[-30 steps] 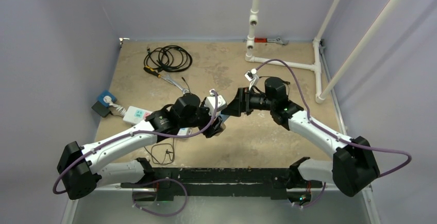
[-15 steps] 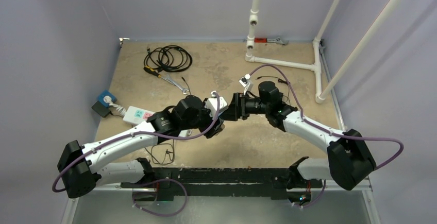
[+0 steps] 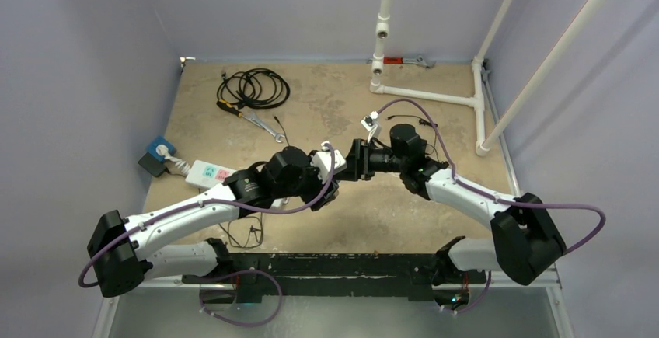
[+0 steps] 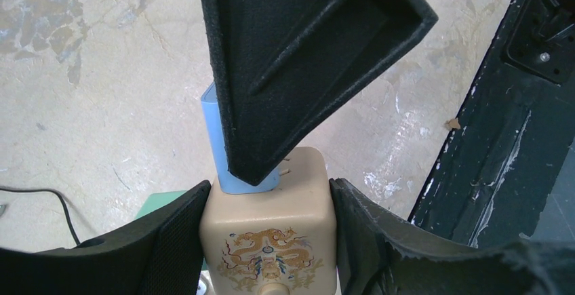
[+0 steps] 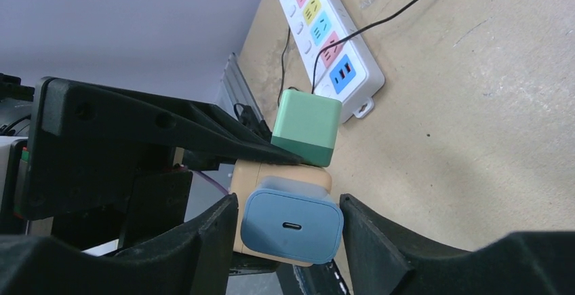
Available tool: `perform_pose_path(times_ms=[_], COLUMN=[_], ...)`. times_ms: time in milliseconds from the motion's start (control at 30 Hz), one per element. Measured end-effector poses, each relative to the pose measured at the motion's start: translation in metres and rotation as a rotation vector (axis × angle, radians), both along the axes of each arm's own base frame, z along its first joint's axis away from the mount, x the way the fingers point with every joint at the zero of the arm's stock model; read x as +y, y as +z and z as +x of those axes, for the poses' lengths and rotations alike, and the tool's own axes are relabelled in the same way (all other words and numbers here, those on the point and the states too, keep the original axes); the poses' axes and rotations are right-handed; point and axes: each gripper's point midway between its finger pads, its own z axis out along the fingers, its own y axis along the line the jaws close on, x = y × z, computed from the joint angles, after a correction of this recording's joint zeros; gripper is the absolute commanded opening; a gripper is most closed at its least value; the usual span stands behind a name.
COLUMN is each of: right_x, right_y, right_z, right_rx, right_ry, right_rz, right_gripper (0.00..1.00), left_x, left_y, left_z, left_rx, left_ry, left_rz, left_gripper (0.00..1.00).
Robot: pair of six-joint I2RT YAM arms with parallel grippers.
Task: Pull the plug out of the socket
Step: Remove the plug from the socket.
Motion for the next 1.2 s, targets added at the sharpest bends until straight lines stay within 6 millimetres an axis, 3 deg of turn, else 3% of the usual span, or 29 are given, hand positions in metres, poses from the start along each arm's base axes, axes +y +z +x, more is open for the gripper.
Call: perform_pose_path(times_ms=[133,233,300,367,500,567,733,833,1000,1133,1200], right_x=[0.0,0.0,0.001,0.001,0.001,0.0,-0.009,-0.013,-0.024,-0.039,-0.047], right_y=[0.0,-0.002,-0.004,-0.005,-0.005,-0.008,-0.025,-0.025,-0.012,0.01,0.025], right_z=[0.001,0.001,0.002,0.002,0.004,0.008,0.022,0.034,0.055,0.069,0.075], right_rx=[-0.001,0.006,0.007,0.009,0.0,-0.013,-0.03,-0.072,-0.198,-0.332,-0.408], right_ry=[-0.002,-0.004,-0.003,-0.004,-0.015,-0.042,-0.147,-0.211,-0.329,-0.434,-0.483], right_rz=[0.001,-0.003,-0.005,-0.008,-0.01,-0.021,-0.074,-0.086,-0.086,-0.08,-0.07], right_gripper=[0.44,0.24,0.1,0.0,0.0,0.0,0.0,0.0,0.0,0.0,0.0], left_x=[0.001,0.002,0.002,0.003,0.004,0.004,-0.002,-0.004,0.006,0.025,0.026], left_y=[-0.001,-0.002,-0.005,-0.006,-0.006,-0.003,0.014,0.025,0.045,0.046,0.043], left_z=[0.0,0.0,0.0,0.0,0.001,0.004,0.008,0.009,0.037,0.073,0.082], left_rx=[-0.004,-0.006,-0.006,-0.005,-0.008,-0.016,-0.023,-0.01,0.039,0.121,0.17], left_ry=[0.0,0.0,-0.001,0.001,0.009,0.02,0.042,0.043,0.138,0.3,0.339], left_rz=[0.011,0.017,0.027,0.033,0.038,0.037,-0.017,-0.078,-0.209,-0.287,-0.316], left_gripper=[0.0,0.0,0.14,0.41,0.81,0.91,0.97,0.98,0.99,0.99,0.99])
